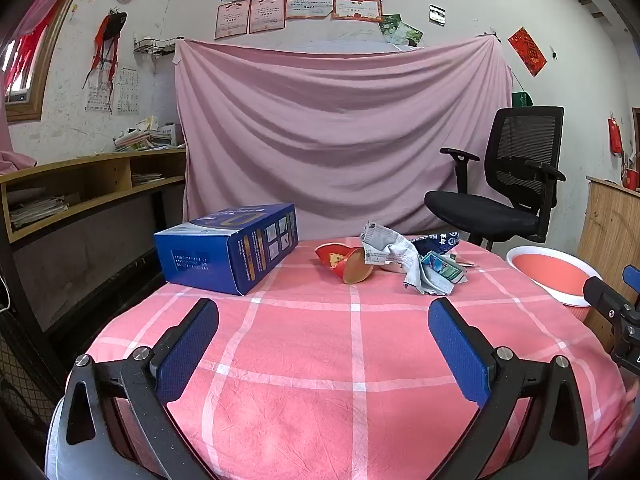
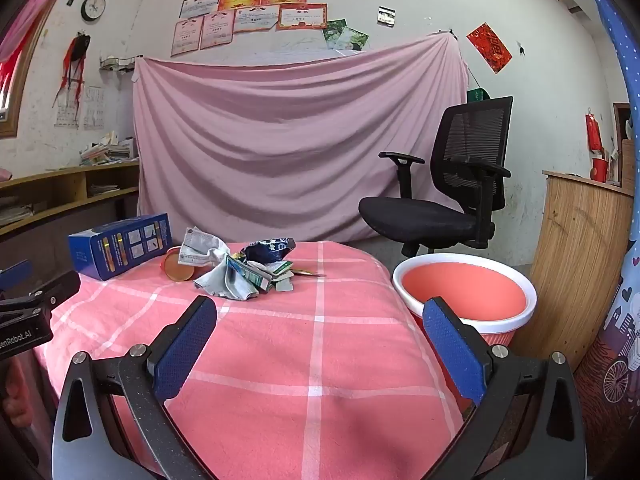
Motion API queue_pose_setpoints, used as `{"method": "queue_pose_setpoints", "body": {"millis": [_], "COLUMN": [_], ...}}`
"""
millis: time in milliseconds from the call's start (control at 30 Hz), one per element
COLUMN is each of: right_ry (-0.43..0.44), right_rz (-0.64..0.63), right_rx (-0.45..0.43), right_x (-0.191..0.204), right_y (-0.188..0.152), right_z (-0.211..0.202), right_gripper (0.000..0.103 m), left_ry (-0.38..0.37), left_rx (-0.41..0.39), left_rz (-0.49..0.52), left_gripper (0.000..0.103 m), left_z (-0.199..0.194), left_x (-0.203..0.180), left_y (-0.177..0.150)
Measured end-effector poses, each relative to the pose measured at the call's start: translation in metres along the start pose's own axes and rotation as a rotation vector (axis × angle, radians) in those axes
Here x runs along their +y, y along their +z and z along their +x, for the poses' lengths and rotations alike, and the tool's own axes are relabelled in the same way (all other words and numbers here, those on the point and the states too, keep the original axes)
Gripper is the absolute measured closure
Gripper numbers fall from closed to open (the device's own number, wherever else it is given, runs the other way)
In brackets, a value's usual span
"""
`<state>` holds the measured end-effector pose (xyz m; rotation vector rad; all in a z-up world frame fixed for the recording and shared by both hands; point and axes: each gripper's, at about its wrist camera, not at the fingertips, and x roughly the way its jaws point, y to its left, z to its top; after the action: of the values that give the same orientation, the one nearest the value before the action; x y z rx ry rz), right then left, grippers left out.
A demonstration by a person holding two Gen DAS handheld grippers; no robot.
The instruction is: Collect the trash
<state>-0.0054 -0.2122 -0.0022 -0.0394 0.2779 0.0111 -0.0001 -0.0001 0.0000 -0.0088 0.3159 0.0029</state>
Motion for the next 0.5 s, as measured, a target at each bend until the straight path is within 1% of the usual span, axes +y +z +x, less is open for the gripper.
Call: {"method": "queue_pose_setpoints", "body": {"millis": [500], "right_ry": [0.0], "right_rz": [0.002], "right_rx": [0.001], "right_x": [0.0001], "right_y": [0.0006], "right_z": [-0.0004], "right_gripper": [0.0], "left_ry": [-0.004], "left_rx": [0.0], "left_rz": [0.001], "left_gripper": [0.001], "left_z": [-0.0014], "left_x": [-0.0007], "left_y": [0.0005]}}
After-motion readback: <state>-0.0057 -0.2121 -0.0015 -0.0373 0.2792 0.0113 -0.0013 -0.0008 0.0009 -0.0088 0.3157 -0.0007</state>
